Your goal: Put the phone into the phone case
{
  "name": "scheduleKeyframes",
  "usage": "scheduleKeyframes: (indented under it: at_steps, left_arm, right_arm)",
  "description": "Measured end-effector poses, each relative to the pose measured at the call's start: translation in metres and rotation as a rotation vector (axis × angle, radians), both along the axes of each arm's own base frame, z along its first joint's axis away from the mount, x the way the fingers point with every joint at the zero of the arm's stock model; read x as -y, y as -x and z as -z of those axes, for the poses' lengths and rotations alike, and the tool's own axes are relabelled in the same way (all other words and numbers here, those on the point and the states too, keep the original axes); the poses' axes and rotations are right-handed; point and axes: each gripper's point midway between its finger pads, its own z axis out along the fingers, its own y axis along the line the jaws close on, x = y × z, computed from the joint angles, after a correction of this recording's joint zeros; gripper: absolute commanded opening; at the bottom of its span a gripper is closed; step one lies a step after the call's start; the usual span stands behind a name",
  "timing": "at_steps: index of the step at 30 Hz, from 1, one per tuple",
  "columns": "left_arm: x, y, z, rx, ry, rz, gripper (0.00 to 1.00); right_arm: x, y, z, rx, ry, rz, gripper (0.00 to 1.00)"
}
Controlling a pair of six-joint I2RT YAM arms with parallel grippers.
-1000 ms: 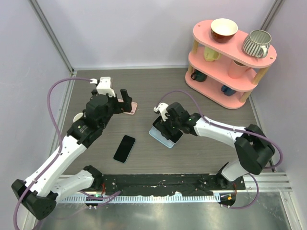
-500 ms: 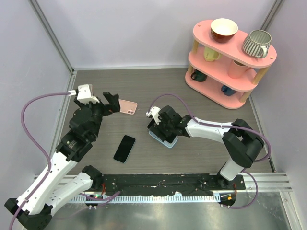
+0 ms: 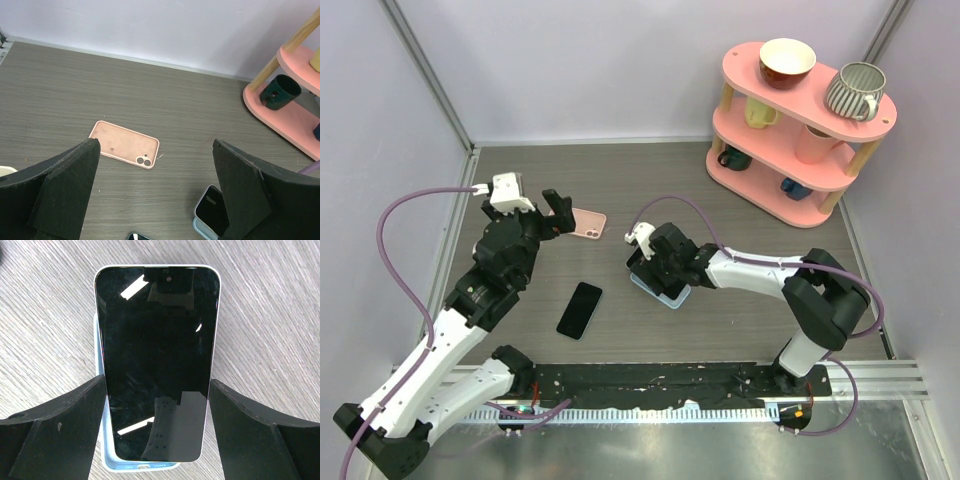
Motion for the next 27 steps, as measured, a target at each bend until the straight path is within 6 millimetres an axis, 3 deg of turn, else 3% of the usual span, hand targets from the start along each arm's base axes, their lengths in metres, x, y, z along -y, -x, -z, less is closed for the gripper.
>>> scheduleKeyframes:
  at_steps: [7, 27]
  left_arm:
    - [0.000, 0.000, 0.000, 0.000, 0.000, 0.000, 1.00]
    - [0.000, 0.000, 0.000, -0.001, -0.001, 0.000, 1.00]
  right_arm:
    - [0.003, 0.007, 0.009, -0.018, 0.009, 0.004, 0.58]
    - [0.010, 0.012, 0.010, -0.071, 0.009, 0.111, 0.68]
